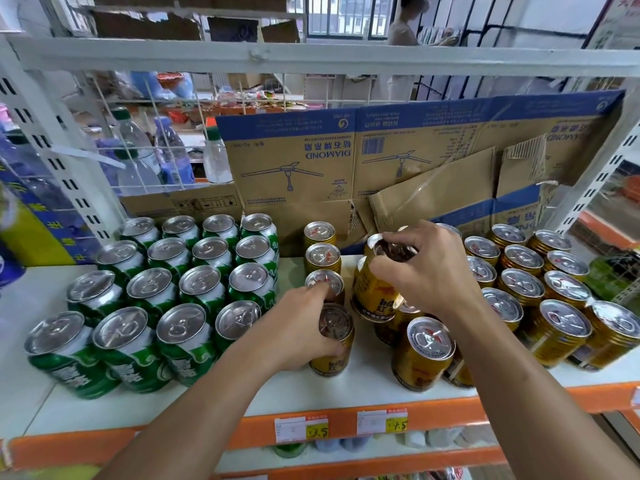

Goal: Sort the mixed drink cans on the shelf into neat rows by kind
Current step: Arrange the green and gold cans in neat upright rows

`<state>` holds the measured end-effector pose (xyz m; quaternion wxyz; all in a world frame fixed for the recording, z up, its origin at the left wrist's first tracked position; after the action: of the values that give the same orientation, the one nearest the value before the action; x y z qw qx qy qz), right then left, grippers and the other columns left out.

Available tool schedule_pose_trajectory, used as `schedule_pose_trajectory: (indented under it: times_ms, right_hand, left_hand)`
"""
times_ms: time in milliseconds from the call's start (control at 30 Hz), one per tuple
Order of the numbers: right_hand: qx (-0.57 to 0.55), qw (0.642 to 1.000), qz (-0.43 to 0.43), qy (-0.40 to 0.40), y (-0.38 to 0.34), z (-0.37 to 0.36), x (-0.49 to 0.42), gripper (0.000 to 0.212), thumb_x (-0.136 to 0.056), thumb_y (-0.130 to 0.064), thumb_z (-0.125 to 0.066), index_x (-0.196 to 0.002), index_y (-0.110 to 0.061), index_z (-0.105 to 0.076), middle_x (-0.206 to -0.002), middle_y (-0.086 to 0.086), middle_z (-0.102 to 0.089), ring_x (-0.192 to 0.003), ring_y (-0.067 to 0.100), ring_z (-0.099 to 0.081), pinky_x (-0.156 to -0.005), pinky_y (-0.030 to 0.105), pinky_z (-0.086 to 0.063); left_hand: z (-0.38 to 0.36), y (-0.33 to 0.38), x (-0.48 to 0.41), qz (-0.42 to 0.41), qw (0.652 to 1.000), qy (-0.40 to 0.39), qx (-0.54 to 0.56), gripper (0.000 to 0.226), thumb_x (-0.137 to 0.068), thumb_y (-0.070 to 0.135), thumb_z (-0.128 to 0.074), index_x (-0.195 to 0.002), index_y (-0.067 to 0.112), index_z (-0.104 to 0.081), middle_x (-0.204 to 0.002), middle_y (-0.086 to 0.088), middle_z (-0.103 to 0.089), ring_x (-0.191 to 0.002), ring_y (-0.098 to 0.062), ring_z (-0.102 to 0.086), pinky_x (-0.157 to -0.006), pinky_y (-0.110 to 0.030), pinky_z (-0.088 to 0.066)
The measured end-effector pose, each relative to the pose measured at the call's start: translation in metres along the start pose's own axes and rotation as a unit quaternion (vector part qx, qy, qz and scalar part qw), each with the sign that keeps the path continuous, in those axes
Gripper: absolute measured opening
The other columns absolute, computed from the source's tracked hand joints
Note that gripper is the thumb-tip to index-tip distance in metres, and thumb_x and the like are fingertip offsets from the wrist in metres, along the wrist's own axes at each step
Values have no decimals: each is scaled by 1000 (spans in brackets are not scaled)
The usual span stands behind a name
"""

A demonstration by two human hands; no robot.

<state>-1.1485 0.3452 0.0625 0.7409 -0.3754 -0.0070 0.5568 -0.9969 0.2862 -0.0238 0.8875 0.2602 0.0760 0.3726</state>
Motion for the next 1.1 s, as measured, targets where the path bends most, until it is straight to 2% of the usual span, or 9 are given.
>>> schedule_pose_trajectory:
  times_ms: [133,267,367,433,567,700,800,967,1100]
  right_hand:
    - [-13,1000,3,1,6,4,-8,54,-59,-41,-59,-101,-11,-76,-89,6,-66,-82,17,-56,-65,23,-45]
    - [-20,999,34,3,7,8,-24,37,-69,-29,-72,-89,2,-73,-87,21,-69,-83,32,-62,-69,45,-53]
    - [-32,999,34,-10,13,8,-36,35,-69,-33,-71,-92,-8,-77,-76,6,-66,-70,17,-58,-58,26,-47]
    - [-26,998,46,-22,17,9,-43,29,-66,-39,-64,-69,-10,-70,-60,-1,-54,-59,12,-48,-47,16,-30]
    - [-18,998,66,-8,32,18,-54,36,-61,-47,-51,-48,-14,-44,-52,10,-42,-53,24,-38,-48,31,-26]
    - [-15,999,39,-17,56,28,-65,27,-72,-36,-65,-56,-14,-63,-52,6,-50,-55,22,-43,-48,31,-29]
    - [-29,998,43,-43,68,30,-68,31,-72,-31,-67,-44,-34,-53,-46,-8,-47,-50,10,-42,-43,19,-29]
    - [-2,996,52,-73,77,22,-70,27,-70,-38,-65,-57,-15,-59,-56,1,-54,-57,19,-49,-50,32,-38]
    - [-29,996,67,-57,78,22,-75,31,-72,-29,-70,-54,-10,-53,-54,5,-47,-52,15,-37,-46,26,-28]
  left_hand:
    - [0,2,2,2,1000,12,1,78,-69,41,-81,-133,23,-42,-130,7,-43,-116,-12,-46,-95,-28,-45]
    - [-2,1,4,26,1000,-12,-7,80,-72,40,-80,-136,24,-37,-134,8,-35,-120,-13,-44,-97,-32,-46]
    - [8,8,-7,25,999,-9,-40,76,-74,52,-74,-135,26,-38,-135,8,-36,-121,-11,-43,-95,-30,-45]
    - [18,16,-22,20,998,19,-55,63,-78,54,-68,-129,25,-44,-131,7,-41,-116,-12,-44,-92,-31,-45]
    - [24,34,-57,12,995,44,-94,45,-87,43,-64,-124,22,-51,-124,5,-48,-113,-16,-47,-90,-34,-46]
    - [6,45,-93,12,992,0,-122,38,-83,43,-67,-113,21,-57,-108,0,-56,-102,-20,-56,-76,-33,-47]
    - [-7,47,-113,19,992,-34,-124,35,-75,45,-71,-99,23,-58,-94,1,-59,-86,-19,-60,-72,-38,-53]
    - [-13,45,-127,31,991,-82,-98,40,-65,40,-76,-98,25,-59,-90,3,-61,-80,-16,-61,-70,-39,-56]
    - [-4,43,-128,33,997,-61,-45,40,-68,34,-78,-101,21,-62,-94,5,-63,-85,-12,-60,-73,-34,-54]
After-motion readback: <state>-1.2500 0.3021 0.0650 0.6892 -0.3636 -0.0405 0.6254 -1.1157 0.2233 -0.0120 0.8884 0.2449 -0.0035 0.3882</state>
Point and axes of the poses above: each hand's wrist, its own x-axis away from the middle knuckle, its own z-axis out of the back of the hand, y = z × x, the point moved 7 cm from there along -x, towards the middle knuckle
